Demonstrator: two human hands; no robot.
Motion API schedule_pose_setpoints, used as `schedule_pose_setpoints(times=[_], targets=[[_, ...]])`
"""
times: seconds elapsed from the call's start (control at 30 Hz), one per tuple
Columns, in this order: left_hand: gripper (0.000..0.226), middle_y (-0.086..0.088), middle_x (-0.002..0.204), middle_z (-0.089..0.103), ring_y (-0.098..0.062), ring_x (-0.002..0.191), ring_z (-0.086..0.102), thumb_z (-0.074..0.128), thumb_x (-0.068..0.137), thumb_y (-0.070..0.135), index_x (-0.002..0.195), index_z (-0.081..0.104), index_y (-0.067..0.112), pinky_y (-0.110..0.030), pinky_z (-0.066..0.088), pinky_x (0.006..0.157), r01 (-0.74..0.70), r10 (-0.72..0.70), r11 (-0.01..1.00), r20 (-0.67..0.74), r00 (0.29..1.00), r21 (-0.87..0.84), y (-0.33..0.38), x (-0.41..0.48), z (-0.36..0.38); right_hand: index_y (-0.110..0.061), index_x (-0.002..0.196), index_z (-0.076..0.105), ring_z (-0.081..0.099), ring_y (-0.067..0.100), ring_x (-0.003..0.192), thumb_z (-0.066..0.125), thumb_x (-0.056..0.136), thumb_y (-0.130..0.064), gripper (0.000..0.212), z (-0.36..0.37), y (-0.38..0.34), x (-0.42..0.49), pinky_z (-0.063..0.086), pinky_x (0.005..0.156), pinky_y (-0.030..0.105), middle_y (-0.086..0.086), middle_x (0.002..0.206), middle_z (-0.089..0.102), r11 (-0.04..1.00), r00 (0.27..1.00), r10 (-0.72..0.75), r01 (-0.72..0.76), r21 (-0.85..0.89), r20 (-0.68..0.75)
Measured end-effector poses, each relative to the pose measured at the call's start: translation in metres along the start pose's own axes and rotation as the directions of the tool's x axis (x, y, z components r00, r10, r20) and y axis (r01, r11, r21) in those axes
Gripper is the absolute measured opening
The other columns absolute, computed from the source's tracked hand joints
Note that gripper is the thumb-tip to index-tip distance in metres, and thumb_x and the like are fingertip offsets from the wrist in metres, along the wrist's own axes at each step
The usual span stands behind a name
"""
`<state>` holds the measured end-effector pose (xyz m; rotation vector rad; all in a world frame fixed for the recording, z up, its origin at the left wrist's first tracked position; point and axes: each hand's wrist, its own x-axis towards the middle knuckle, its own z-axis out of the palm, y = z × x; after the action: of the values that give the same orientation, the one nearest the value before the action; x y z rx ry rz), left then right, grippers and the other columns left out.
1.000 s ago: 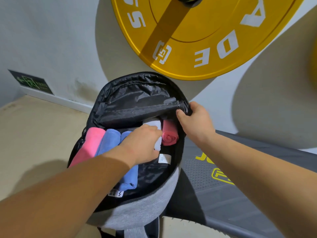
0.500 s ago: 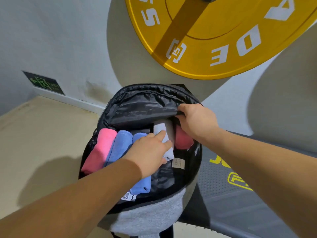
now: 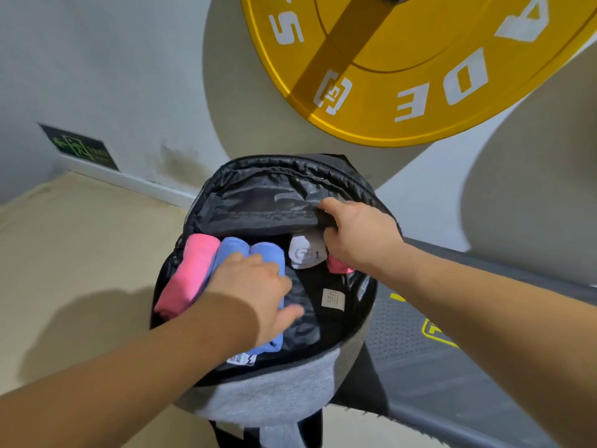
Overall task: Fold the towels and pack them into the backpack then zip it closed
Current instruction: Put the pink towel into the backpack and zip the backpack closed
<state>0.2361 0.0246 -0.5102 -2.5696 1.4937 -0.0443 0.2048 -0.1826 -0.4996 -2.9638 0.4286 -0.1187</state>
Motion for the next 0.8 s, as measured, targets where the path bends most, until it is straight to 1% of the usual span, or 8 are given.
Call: schedule_pose_setpoints(times=[0.07,0.17,0.23,0.33,0.4,0.57,0.73,0.8], targets=[[0.064,-0.001,0.135,0.053,-0.027,0.121,0.048,0.036,0.094,0.072,0.132,0.056,0.025,-0.041,0.037,0.098,-0.036,0.024,0.998,0.241,0.97,0.045,-0.001,-0.014,0.003,-0.038,0.143,0.041,0.054,0.033,0.123,0.056,0.09,-0.045,0.056,0.005,-0.011,0.002,0.047,0.099,0.05,0.002,0.135,0.055,0.997,0.999,-0.047,0.048,-0.065,0.027],[0.081,-0.012,0.166,0.02,-0.033,0.143,0.03,0.045,0.092,0.071,0.155,0.028,0.023,-0.044,0.028,0.116,-0.038,0.033,0.999,0.241,0.97,0.017,0.0,-0.022,0.019,-0.033,0.138,0.05,0.054,0.031,0.124,0.056,0.092,-0.053,0.05,0.014,-0.026,0.008,0.042,0.103,0.048,0.001,0.129,0.058,0.974,0.99,-0.138,0.133,-0.184,-0.015],[0.081,-0.019,0.169,0.006,-0.035,0.15,0.021,0.05,0.096,0.06,0.158,0.02,0.018,-0.044,0.024,0.121,-0.031,0.027,0.999,0.219,0.975,0.015,0.005,-0.02,0.032,-0.027,0.126,0.057,0.06,0.031,0.113,0.052,0.099,-0.046,0.033,0.018,-0.03,0.013,0.046,0.09,0.041,0.001,0.117,0.063,0.956,0.982,-0.184,0.172,-0.237,-0.03],[0.075,-0.025,0.167,0.006,-0.038,0.15,0.021,0.058,0.097,0.04,0.156,0.021,0.011,-0.045,0.033,0.118,-0.014,0.01,1.0,0.218,0.976,0.014,0.009,-0.009,0.051,-0.025,0.112,0.052,0.062,0.031,0.085,0.05,0.103,-0.027,0.01,0.018,-0.034,0.021,0.035,0.057,0.03,0.002,0.097,0.066,0.958,0.985,-0.159,0.135,-0.254,-0.074],[0.074,-0.028,0.164,0.014,-0.039,0.148,0.024,0.064,0.094,0.03,0.153,0.025,0.006,-0.044,0.037,0.116,-0.001,0.003,1.0,0.188,0.982,-0.006,0.003,0.005,0.054,-0.027,0.116,0.048,0.06,0.033,0.076,0.045,0.105,-0.028,0.011,0.014,-0.035,0.023,0.028,0.05,0.03,0.004,0.088,0.065,0.977,0.987,-0.124,0.104,-0.188,-0.1],[0.027,-0.01,0.122,0.057,-0.026,0.118,0.05,0.059,0.089,0.007,0.115,0.058,0.009,-0.033,0.039,0.098,-0.082,0.079,0.981,-0.023,0.997,-0.175,-0.028,0.045,0.043,-0.023,0.11,0.048,0.06,0.034,0.07,0.039,0.106,-0.032,0.013,0.008,-0.033,0.017,0.046,0.056,0.036,0.003,0.08,0.063,0.992,0.972,-0.123,0.116,-0.047,-0.2],[0.021,-0.001,0.103,0.059,-0.021,0.104,0.054,0.06,0.089,0.003,0.094,0.047,0.019,-0.033,0.041,0.074,-0.02,-0.012,0.979,-0.155,0.988,-0.203,-0.04,0.055,0.034,-0.023,0.108,0.048,0.06,0.033,0.068,0.039,0.106,-0.033,0.013,0.002,-0.03,0.012,0.054,0.06,0.04,0.004,0.079,0.063,0.997,0.981,-0.081,0.08,-0.012,-0.175],[0.013,-0.001,0.099,0.063,-0.025,0.1,0.059,0.068,0.088,0.012,0.09,0.056,0.016,-0.041,0.051,0.071,-0.041,-0.013,0.97,-0.218,0.976,-0.241,-0.04,0.039,0.029,-0.023,0.109,0.048,0.061,0.034,0.071,0.039,0.106,-0.033,0.014,0.0,-0.032,0.011,0.052,0.061,0.039,0.005,0.081,0.063,0.998,0.988,-0.055,0.054,-0.012,-0.142]])
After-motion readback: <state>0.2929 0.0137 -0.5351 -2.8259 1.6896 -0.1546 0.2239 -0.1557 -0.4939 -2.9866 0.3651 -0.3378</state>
